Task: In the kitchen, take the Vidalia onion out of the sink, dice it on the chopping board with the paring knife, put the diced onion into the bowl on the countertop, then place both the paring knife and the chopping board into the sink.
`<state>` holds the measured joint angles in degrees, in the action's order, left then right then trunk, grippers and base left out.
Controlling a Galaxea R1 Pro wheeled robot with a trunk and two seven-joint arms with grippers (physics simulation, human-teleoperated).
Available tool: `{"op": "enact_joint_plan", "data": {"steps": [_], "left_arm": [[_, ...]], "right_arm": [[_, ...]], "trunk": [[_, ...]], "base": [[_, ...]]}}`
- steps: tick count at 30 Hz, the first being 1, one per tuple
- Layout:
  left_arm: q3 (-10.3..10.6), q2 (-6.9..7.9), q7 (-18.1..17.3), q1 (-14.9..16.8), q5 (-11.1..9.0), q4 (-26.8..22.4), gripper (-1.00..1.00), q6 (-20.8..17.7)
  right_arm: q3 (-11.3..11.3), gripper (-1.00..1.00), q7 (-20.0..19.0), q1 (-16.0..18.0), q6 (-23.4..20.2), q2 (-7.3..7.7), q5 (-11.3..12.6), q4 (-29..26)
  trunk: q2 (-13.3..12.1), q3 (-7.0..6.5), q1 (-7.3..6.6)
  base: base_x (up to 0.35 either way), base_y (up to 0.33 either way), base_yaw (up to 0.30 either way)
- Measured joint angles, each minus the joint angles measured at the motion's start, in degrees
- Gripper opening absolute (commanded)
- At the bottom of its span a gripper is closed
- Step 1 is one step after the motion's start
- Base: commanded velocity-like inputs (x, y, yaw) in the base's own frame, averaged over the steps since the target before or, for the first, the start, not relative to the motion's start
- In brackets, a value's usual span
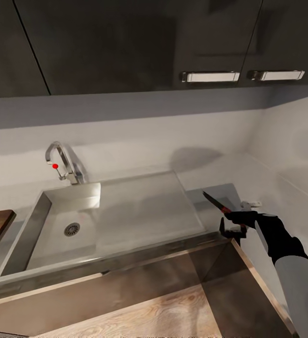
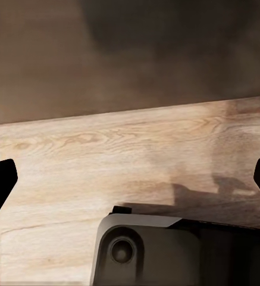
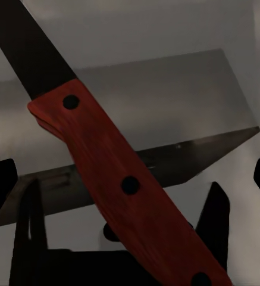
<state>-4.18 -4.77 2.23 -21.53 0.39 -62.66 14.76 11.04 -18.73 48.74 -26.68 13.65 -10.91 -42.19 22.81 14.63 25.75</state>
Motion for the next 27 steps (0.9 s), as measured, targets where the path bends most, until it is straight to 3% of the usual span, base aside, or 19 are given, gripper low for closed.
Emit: {"op": "enact_joint_plan", "data": {"steps": [27], "left_arm": [[-0.01,-0.01,0.03,0.0,0.0,0.04,1.0,0.0]], "right_arm": [[0.05,1.0,-0.07,0.03,0.01,0.0,0.84,-1.56]], "trunk": [[0.04,1.88,-0.02]], "base": [[0.0,0.0,0.0]]}}
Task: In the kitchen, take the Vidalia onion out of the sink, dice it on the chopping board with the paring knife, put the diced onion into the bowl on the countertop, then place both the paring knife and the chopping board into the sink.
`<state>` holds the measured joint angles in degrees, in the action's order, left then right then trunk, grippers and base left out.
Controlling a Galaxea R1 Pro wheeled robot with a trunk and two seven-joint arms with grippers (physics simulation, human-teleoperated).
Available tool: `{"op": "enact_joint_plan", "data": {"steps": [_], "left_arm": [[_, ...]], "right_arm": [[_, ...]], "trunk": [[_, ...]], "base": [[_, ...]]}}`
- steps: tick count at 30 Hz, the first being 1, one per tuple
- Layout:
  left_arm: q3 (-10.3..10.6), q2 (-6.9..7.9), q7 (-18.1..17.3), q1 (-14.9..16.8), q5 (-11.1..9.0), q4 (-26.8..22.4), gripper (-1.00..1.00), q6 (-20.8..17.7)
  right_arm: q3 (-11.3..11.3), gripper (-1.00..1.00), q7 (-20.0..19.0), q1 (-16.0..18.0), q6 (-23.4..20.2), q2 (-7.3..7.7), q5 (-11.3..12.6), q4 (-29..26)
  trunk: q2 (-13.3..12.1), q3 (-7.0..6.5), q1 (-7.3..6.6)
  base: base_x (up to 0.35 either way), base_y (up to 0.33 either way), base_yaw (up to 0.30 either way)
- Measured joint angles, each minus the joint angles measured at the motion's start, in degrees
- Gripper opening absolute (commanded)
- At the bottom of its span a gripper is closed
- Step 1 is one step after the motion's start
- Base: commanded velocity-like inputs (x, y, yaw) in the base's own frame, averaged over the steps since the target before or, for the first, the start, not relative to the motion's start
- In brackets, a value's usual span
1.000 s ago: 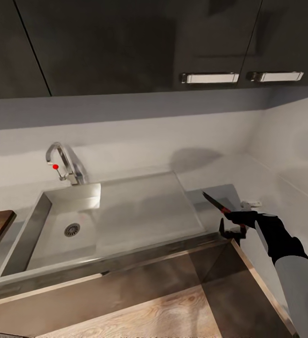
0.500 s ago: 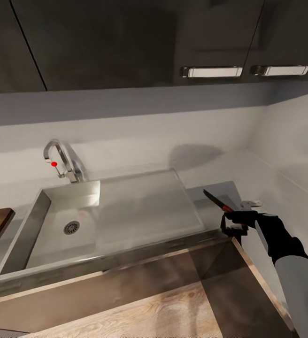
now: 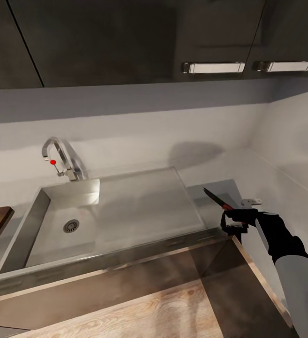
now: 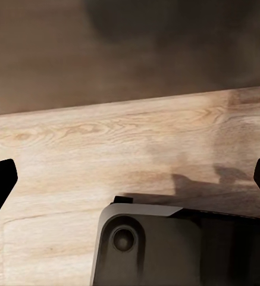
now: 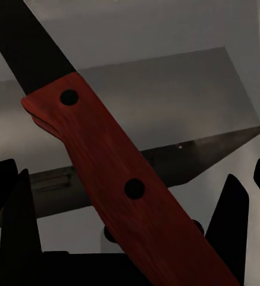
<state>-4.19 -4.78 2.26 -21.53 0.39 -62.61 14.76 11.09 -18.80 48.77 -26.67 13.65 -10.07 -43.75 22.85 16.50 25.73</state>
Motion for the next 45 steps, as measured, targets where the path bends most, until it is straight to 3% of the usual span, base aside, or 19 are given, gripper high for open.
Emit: {"op": "enact_joint_plan", "data": {"steps": [5,6,26,45], "left_arm": [[0.0,-0.02,-0.02,-0.01,0.0,0.0,1.0,0.0],[0.0,-0.02,-0.02,-0.01,0.0,0.0,1.0,0.0],[0.0,0.0,-0.03,-0.01,0.0,-0.05,1.0,0.0],[0.01,0.01,-0.03,0.0,0.0,0.0,1.0,0.0]], "right_arm": [[0.0,1.0,0.01,0.0,0.01,0.0,-0.03,-0.02],[0.0,-1.0,0.02,0.0,0.08,-0.01,-0.06,0.0],[-0.03,-1.0,0.0,0.01,1.46,-0.1,0.31,0.73],[-0.07,-1.0,0.06,-0.03,1.58,-0.41,-0.84,1.59]], "trunk": [[0.0,0.01,0.0],[0.0,0.01,0.0],[-0.01,-0.06,0.01],[-0.03,-1.67,0.02]], "base": [[0.0,0.0,0.0],[0.0,0.0,0.0],[0.0,0.0,0.0],[0.0,0.0,0.0]]}}
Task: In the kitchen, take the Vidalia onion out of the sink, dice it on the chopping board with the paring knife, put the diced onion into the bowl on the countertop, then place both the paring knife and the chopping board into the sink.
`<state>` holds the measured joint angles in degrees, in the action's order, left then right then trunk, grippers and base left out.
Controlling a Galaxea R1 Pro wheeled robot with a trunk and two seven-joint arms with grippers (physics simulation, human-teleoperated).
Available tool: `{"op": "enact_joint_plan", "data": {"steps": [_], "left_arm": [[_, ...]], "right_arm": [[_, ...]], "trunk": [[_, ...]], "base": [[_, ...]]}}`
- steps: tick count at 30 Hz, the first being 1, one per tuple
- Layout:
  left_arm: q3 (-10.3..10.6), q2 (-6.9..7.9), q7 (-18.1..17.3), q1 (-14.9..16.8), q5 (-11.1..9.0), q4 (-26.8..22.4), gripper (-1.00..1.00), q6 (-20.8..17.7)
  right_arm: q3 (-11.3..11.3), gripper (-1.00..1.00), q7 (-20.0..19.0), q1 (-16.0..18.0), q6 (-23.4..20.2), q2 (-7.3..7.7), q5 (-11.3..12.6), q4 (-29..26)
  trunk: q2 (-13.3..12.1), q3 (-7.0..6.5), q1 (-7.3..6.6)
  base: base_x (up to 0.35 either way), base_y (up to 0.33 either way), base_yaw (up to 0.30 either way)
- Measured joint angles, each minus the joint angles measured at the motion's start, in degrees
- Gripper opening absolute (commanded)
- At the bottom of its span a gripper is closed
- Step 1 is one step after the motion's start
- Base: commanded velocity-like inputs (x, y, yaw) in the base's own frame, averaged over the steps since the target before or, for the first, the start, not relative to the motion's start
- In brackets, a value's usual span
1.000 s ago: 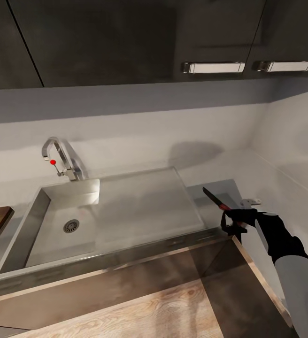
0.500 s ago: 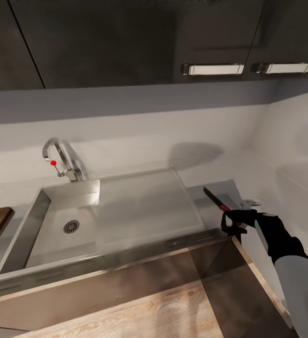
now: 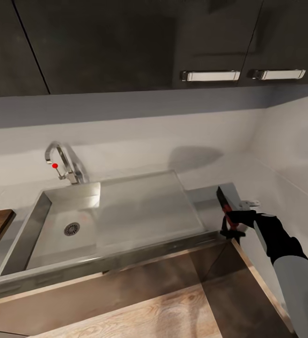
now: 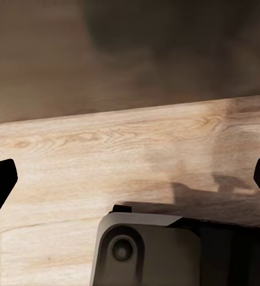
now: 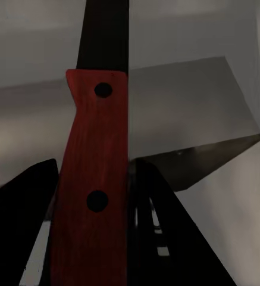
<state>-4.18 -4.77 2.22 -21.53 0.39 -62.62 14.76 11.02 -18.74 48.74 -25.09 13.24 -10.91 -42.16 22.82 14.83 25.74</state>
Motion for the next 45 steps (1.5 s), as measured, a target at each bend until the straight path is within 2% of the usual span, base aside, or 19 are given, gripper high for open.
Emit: {"op": "enact_joint_plan", "data": {"steps": [7,23,34,45], "left_arm": [[-0.01,-0.01,-0.04,-0.01,0.0,-0.01,1.0,0.0],[0.0,-0.01,-0.06,0.0,0.0,0.06,1.0,0.0],[0.03,-0.02,-0.05,0.0,0.0,-0.02,1.0,0.01],[0.0,0.05,-0.05,0.0,-0.01,-0.02,1.0,0.0]], "right_arm": [[0.0,-1.0,0.0,0.0,0.01,-0.51,-0.04,-0.01],[0.01,-1.0,0.0,0.0,-0.01,-0.58,0.02,-0.88],[0.05,-1.0,-1.96,0.0,-0.12,-1.34,0.26,-6.99],[0.08,-1.0,-2.09,-0.23,-0.12,-1.69,0.19,-11.41]], "trunk": [[-0.01,-0.63,0.02],[0.0,-2.07,0.0],[0.0,-3.07,0.0],[0.0,-4.06,0.0]], "base": [[-0.123,0.061,0.0],[-0.154,0.112,0.0],[-0.002,0.002,0.0],[0.0,0.0,0.0]]}}
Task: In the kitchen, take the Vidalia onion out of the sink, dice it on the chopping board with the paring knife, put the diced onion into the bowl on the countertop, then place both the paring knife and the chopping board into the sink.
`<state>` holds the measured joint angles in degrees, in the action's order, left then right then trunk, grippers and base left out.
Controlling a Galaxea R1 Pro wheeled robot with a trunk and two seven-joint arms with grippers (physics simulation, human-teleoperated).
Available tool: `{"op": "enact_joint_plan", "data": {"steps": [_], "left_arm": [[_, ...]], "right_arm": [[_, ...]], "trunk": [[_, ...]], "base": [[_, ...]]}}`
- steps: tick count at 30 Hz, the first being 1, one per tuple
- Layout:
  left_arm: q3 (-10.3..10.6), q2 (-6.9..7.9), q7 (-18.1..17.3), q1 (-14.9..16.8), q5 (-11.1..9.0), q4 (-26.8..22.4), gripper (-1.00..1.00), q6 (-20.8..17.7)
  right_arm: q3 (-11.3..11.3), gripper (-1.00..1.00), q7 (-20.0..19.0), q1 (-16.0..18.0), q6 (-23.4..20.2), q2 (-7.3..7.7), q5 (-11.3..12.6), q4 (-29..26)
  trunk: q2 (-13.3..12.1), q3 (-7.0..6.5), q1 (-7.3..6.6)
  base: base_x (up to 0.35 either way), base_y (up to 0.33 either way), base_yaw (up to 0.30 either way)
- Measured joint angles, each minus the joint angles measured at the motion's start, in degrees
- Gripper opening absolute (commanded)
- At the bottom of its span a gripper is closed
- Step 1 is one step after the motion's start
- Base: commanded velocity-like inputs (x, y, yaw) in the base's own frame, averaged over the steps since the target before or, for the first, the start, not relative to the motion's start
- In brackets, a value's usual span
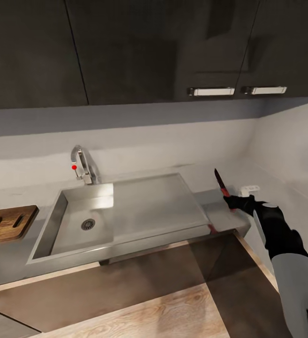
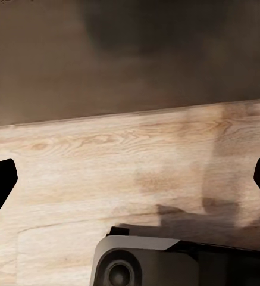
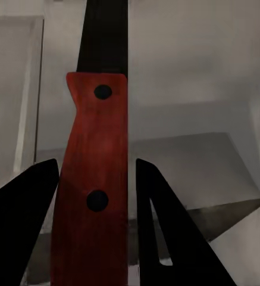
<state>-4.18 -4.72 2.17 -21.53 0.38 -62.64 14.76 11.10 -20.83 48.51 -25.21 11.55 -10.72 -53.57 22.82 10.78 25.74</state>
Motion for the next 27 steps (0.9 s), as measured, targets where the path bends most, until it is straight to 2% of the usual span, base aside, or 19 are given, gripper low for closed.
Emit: {"op": "enact_joint_plan", "data": {"steps": [2,9,15,17,19,21,27], "left_arm": [[0.0,-0.01,0.0,0.0,0.0,0.01,1.0,0.0],[-0.04,0.01,0.03,0.0,-0.01,-0.05,1.0,0.0],[-0.08,0.01,0.0,-0.01,-0.06,-0.14,1.0,0.0],[-0.09,0.01,0.0,-0.02,-0.06,-0.13,1.0,0.0],[-0.09,0.01,0.01,-0.01,-0.07,-0.09,1.0,-0.01],[-0.09,0.04,0.0,0.0,-0.07,-0.04,1.0,-0.05],[-0.08,0.09,0.05,0.0,-0.07,0.01,1.0,-0.08]], "right_arm": [[0.01,-1.0,0.0,-0.26,-0.06,-0.49,-0.02,-2.8],[0.05,-1.0,0.07,-3.94,-0.3,-3.67,-0.33,-9.96],[0.05,-1.0,0.12,-11.06,-0.66,-6.53,-0.42,-20.17],[0.09,-1.0,0.16,-15.63,-0.71,-7.97,-0.5,-26.09],[0.12,-1.0,0.17,-19.03,-1.47,-8.42,-0.52,-31.37],[0.12,-1.0,0.17,-20.46,-3.37,-8.59,-0.54,-33.59],[0.09,-1.0,0.18,-21.4,-5.43,-8.77,-0.5,-35.0]], "trunk": [[0.0,-0.18,0.0],[0.0,-0.81,0.0],[0.0,-1.35,0.0],[0.01,-1.52,-0.01],[0.0,-1.71,-0.01],[0.0,-1.89,0.0],[-0.01,-2.43,0.0]], "base": [[0.0,0.0,0.0],[0.0,0.0,0.0],[0.0,0.0,0.0],[0.0,0.0,0.0],[0.0,0.0,0.0],[0.0,0.0,0.0],[-0.014,0.004,0.0]]}}
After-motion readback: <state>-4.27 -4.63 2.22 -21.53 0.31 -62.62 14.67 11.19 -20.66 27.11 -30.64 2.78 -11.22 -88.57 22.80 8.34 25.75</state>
